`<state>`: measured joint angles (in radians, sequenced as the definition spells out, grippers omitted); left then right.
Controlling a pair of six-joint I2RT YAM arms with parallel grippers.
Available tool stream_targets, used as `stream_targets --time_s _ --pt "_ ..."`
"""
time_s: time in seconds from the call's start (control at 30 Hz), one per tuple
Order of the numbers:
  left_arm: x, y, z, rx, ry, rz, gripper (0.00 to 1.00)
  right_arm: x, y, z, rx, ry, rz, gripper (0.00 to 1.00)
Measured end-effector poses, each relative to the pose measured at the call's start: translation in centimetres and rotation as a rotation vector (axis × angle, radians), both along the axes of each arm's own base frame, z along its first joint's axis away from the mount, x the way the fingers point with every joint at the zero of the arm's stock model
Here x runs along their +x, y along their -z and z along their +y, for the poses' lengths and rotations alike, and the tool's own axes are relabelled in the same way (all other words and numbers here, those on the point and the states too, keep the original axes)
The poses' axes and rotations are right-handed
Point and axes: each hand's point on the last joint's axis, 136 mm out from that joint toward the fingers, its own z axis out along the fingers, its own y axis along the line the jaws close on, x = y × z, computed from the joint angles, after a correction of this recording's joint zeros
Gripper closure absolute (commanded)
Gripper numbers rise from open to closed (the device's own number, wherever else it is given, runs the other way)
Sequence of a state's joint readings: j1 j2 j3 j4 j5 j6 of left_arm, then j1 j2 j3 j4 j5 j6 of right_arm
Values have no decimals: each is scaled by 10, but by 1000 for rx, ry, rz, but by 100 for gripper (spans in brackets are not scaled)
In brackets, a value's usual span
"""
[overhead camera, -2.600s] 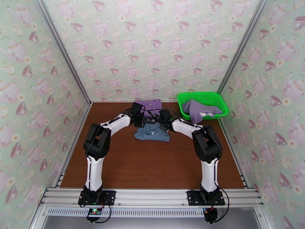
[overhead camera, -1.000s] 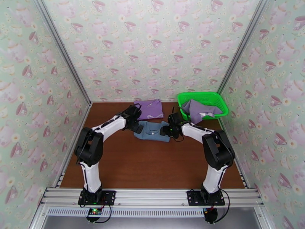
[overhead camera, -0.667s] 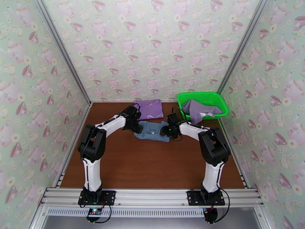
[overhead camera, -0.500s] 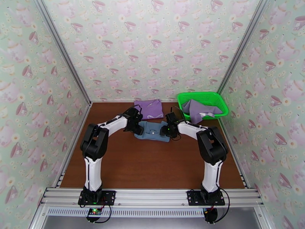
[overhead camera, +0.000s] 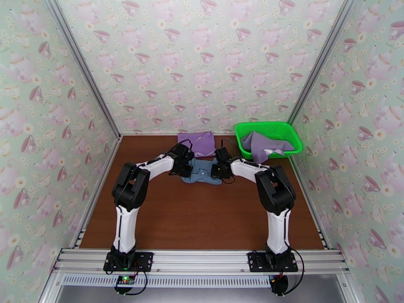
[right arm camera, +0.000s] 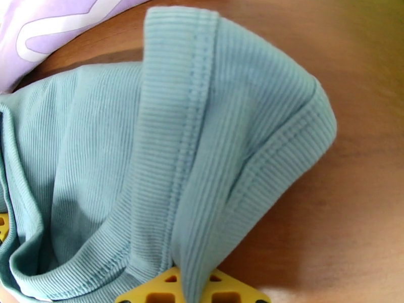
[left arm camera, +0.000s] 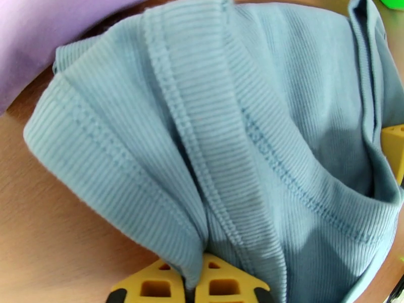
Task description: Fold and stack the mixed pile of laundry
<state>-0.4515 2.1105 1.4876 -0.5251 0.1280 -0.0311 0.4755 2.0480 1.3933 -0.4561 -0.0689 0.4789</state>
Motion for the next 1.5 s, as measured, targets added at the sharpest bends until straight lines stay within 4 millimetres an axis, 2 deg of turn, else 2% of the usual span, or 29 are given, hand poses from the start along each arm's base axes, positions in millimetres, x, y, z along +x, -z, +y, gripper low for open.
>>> stream_targets --time_s 0.1,0.2,0.33,0.47,0.57,0.67,0.8,0.9,1.0,1.07,1.2,1.3,1.37,1.5 --pt "-3 -3 10 24 -39 -20 100 2 -5 -2 -36 -20 0 100" --pt "-9 -12 23 70 -71 -35 100 12 -21 -3 -69 -43 -33 100" --pt "-3 -52 31 76 -109 -122 100 35 -55 2 -83 -76 -128 100" --pt "14 -110 31 47 -139 -255 100 56 -88 0 -88 -95 -221 100" --pt "31 -142 28 31 -145 -342 100 70 -106 -6 -100 -100 -278 100" --pt "43 -160 28 39 -144 -403 100 87 -128 -7 -112 -106 -345 100" --pt "75 -172 29 57 -165 -480 100 131 -156 4 -111 -108 -472 100" --pt "107 -165 37 73 -207 -511 100 164 -155 12 -111 -106 -523 100" --pt "135 -144 47 94 -241 -511 100 192 -135 17 -111 -99 -533 100" --pt "150 -124 53 106 -257 -497 100 204 -116 20 -109 -100 -520 100" --pt "173 -86 60 128 -275 -462 100 216 -79 21 -106 -100 -480 100" --pt "185 -61 61 143 -277 -433 100 218 -60 21 -101 -97 -450 100" --pt "188 -46 60 151 -274 -410 100 219 -54 21 -96 -93 -440 100" --pt "184 -31 59 154 -267 -375 87 219 -51 21 -83 -86 -430 69"
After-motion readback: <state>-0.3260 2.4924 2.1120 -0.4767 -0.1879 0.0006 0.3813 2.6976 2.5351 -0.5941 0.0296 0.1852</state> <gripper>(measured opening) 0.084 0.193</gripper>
